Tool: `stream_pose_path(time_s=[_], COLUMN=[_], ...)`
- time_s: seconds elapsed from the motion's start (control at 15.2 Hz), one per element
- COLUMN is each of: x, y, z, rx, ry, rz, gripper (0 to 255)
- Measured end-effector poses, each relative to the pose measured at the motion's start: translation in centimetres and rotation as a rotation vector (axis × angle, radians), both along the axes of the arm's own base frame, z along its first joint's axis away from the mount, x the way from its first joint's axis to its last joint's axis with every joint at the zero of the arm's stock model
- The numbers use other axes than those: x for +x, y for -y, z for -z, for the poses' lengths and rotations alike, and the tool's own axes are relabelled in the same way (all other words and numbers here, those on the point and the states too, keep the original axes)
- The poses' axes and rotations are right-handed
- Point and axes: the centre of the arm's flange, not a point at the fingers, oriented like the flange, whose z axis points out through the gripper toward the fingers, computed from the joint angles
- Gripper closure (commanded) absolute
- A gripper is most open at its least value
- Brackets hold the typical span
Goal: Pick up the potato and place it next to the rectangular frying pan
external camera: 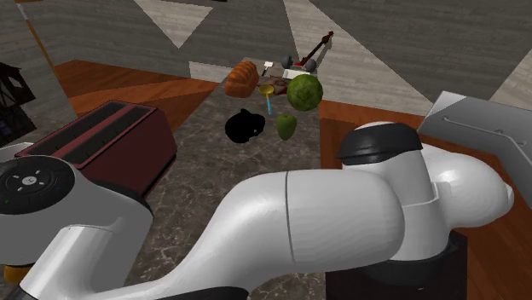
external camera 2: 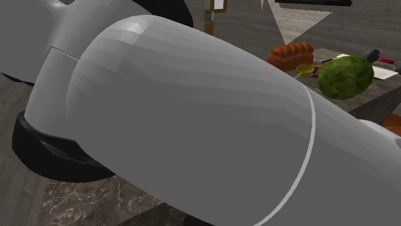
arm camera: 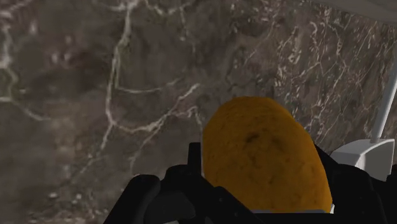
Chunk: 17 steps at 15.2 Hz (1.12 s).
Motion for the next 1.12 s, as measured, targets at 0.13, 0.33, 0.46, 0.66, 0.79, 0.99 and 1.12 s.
stream_pose_path(time_s=[0.13, 0.33, 0.46, 0.66, 0.79, 0.99, 1.12], x=[-0.1, -0.2, -0.2, -0.4, -0.4, -1.1, -2.4], y=[0.1, 0.3, 0.2, 0.1, 0.1, 0.4, 1.1], z=[0.3, 0.4, 0.4, 1.0, 1.0, -0.2, -2.2], rx=[0.000, -0.001, -0.001, -0.008, -0.009, -0.010, -0.010], ry=[0.001, 0.001, 0.000, -0.008, -0.009, -0.009, -0.009], rz=[0.001, 0.001, 0.001, 0.001, 0.000, 0.001, 0.001], gripper=[255, 255, 0, 0, 0, 0, 0])
